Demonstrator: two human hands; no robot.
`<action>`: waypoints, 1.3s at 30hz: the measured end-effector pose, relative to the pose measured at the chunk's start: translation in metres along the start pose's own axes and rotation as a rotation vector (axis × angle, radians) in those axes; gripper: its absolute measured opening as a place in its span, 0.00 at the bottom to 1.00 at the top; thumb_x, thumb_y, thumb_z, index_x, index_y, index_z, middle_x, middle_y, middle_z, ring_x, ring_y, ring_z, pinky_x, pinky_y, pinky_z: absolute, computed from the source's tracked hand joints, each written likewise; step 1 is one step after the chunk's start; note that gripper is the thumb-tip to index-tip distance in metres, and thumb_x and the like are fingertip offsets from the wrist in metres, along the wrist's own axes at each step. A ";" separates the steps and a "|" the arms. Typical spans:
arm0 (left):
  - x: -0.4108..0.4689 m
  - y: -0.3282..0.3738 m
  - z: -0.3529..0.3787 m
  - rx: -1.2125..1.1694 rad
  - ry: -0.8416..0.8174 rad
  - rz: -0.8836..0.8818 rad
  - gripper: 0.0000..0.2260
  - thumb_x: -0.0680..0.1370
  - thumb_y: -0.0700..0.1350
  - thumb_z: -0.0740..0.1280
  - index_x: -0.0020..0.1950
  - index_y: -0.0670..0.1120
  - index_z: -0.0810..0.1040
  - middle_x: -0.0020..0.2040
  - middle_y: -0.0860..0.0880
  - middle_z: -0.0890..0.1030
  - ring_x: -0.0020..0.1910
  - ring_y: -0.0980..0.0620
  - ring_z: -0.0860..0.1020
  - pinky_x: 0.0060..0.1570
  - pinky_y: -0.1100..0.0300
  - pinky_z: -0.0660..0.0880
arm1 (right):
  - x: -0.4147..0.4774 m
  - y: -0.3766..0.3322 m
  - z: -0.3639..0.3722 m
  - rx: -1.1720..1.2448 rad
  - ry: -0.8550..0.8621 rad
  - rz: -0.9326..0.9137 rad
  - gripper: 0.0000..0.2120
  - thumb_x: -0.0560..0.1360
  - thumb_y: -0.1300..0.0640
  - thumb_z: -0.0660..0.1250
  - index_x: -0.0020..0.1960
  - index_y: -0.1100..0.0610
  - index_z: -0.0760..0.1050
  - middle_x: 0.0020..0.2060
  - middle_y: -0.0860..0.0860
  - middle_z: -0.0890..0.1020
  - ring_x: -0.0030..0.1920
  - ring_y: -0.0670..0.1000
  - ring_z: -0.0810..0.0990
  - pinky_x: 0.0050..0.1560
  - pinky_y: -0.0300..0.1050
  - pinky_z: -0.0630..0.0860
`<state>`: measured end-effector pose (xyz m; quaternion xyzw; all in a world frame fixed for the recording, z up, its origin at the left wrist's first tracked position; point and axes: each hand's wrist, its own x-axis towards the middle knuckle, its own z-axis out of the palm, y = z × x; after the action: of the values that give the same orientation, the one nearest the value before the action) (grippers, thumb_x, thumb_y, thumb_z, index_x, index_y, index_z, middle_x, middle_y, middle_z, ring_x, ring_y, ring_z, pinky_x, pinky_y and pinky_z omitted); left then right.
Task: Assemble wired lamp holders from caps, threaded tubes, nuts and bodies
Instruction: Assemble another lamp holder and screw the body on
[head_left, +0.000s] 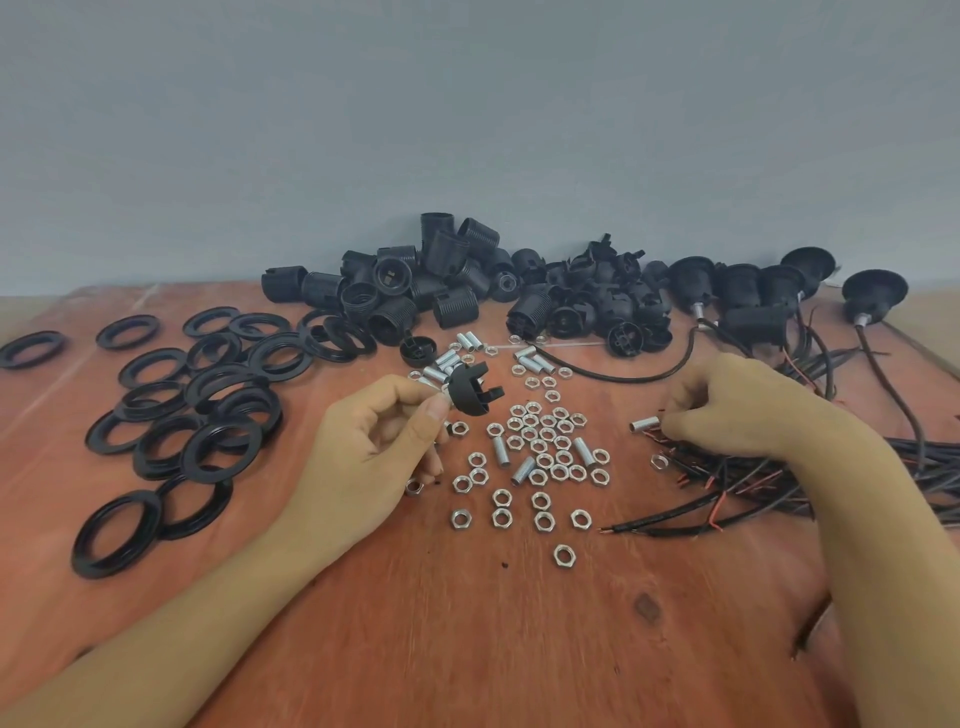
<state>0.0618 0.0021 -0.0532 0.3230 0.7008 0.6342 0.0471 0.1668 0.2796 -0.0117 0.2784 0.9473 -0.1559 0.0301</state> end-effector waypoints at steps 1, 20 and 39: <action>0.000 0.000 0.000 0.003 -0.001 0.002 0.08 0.75 0.50 0.66 0.45 0.46 0.79 0.35 0.49 0.81 0.27 0.54 0.78 0.27 0.59 0.77 | 0.001 0.001 0.001 0.000 -0.004 -0.018 0.05 0.70 0.54 0.71 0.36 0.51 0.81 0.36 0.47 0.83 0.42 0.51 0.81 0.50 0.52 0.79; 0.001 -0.002 -0.001 -0.021 0.010 -0.009 0.08 0.74 0.48 0.68 0.49 0.44 0.79 0.35 0.51 0.81 0.27 0.54 0.78 0.27 0.61 0.76 | -0.004 -0.050 0.038 0.350 0.555 -0.575 0.06 0.80 0.56 0.64 0.56 0.52 0.76 0.45 0.42 0.78 0.50 0.47 0.74 0.50 0.41 0.70; -0.001 0.004 0.000 -0.008 0.016 -0.021 0.09 0.73 0.49 0.68 0.48 0.46 0.79 0.33 0.51 0.81 0.27 0.55 0.78 0.27 0.59 0.77 | 0.024 0.015 0.019 0.334 0.616 -0.057 0.15 0.80 0.40 0.58 0.47 0.50 0.74 0.47 0.53 0.78 0.44 0.53 0.75 0.45 0.49 0.70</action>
<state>0.0638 0.0017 -0.0499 0.3106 0.7020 0.6390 0.0495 0.1539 0.2983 -0.0371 0.2868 0.8807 -0.2184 -0.3073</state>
